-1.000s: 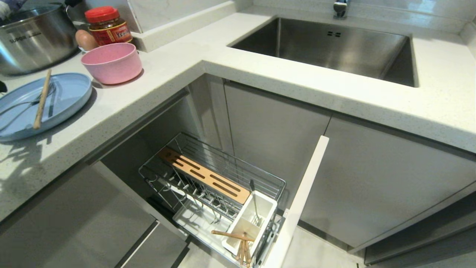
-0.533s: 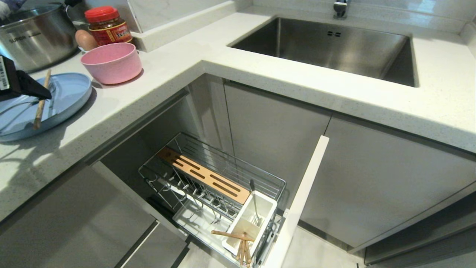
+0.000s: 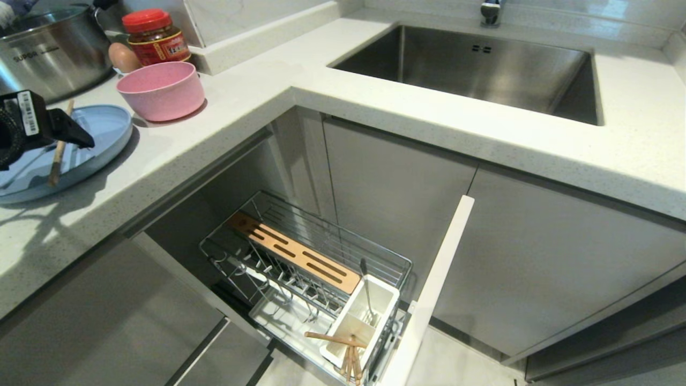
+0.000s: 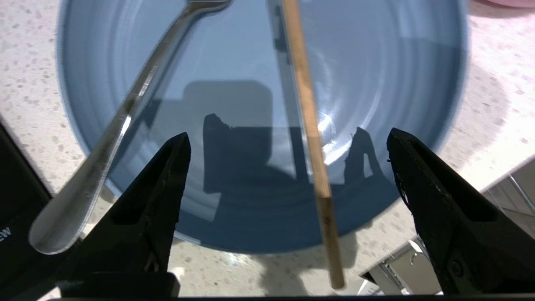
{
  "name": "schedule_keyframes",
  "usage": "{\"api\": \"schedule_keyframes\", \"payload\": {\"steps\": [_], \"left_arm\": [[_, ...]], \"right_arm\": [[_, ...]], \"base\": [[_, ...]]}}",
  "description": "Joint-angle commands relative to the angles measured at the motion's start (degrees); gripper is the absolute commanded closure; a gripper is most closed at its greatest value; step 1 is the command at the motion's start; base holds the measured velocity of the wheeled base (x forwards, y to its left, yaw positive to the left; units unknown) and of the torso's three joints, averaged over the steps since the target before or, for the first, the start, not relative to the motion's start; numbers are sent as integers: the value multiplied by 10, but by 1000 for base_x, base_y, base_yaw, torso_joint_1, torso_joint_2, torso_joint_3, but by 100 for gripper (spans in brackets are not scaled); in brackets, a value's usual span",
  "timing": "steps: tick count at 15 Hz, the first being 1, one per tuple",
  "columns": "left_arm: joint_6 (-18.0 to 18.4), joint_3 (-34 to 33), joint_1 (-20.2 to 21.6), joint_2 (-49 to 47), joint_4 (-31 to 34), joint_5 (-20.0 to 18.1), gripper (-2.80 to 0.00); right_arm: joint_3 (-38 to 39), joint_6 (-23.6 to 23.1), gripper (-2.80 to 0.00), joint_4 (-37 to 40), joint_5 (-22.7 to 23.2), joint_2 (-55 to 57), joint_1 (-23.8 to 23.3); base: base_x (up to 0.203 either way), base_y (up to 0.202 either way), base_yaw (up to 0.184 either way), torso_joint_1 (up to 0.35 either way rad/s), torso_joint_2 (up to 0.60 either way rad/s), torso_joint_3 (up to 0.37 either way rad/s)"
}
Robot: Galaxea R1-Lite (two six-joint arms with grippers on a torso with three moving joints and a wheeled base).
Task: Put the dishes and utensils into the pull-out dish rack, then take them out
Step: Pick up the chopsticks and place it in the cupboard
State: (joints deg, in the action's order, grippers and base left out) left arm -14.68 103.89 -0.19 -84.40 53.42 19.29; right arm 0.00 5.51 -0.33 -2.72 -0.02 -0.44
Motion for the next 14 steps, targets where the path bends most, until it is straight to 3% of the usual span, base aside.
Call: {"api": "schedule_keyframes", "payload": {"steps": [1, 14], "left_arm": [[-1, 2, 7, -8, 3, 1, -280], [-1, 4, 11, -24, 3, -17, -280]], "right_arm": [[0, 0, 0, 0, 0, -2, 0], [0, 0, 0, 0, 0, -2, 0]], "base": [[0, 0, 0, 0, 0, 0], [0, 0, 0, 0, 0, 0]]}}
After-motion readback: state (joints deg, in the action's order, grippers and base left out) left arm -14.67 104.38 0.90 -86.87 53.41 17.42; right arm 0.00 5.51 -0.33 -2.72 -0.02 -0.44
